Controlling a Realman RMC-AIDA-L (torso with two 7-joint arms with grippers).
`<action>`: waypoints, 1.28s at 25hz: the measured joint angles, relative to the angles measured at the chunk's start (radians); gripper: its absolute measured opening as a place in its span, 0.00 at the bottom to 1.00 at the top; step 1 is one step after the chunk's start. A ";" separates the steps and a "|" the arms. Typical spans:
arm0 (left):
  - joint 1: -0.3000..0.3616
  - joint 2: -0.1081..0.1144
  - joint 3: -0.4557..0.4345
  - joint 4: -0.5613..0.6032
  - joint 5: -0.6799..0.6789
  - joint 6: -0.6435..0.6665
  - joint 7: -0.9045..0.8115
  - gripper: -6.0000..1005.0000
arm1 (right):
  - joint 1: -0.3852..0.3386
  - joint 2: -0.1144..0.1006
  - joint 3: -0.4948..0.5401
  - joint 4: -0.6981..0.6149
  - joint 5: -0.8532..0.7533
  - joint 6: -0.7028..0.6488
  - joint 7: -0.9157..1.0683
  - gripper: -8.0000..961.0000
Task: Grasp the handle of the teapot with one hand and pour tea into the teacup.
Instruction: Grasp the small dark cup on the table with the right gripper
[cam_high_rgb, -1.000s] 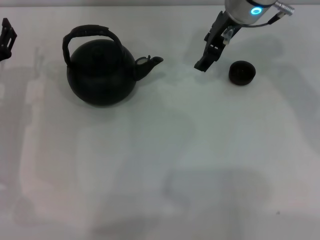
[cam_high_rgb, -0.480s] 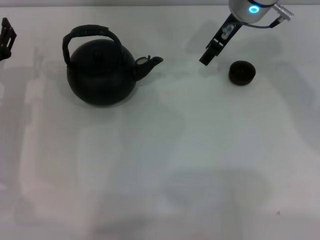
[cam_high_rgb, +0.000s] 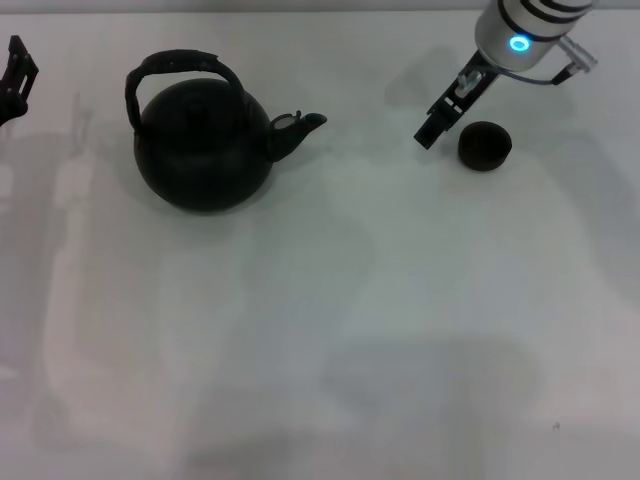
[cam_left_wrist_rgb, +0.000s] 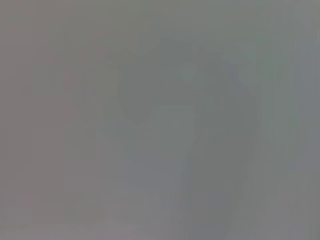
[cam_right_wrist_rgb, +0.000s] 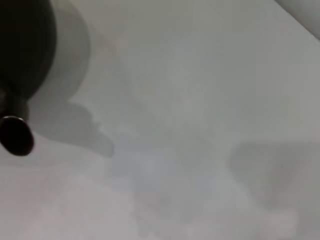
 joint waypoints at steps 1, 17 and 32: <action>0.001 0.000 0.000 0.000 0.000 0.000 0.000 0.83 | -0.003 0.000 0.001 0.000 0.000 0.007 0.001 0.80; 0.001 -0.002 0.000 -0.001 0.000 0.001 0.000 0.82 | -0.031 -0.005 -0.001 0.030 0.000 0.046 0.014 0.79; -0.009 0.002 0.000 0.007 0.000 0.001 0.000 0.82 | -0.056 -0.012 0.003 0.032 0.001 0.015 0.029 0.77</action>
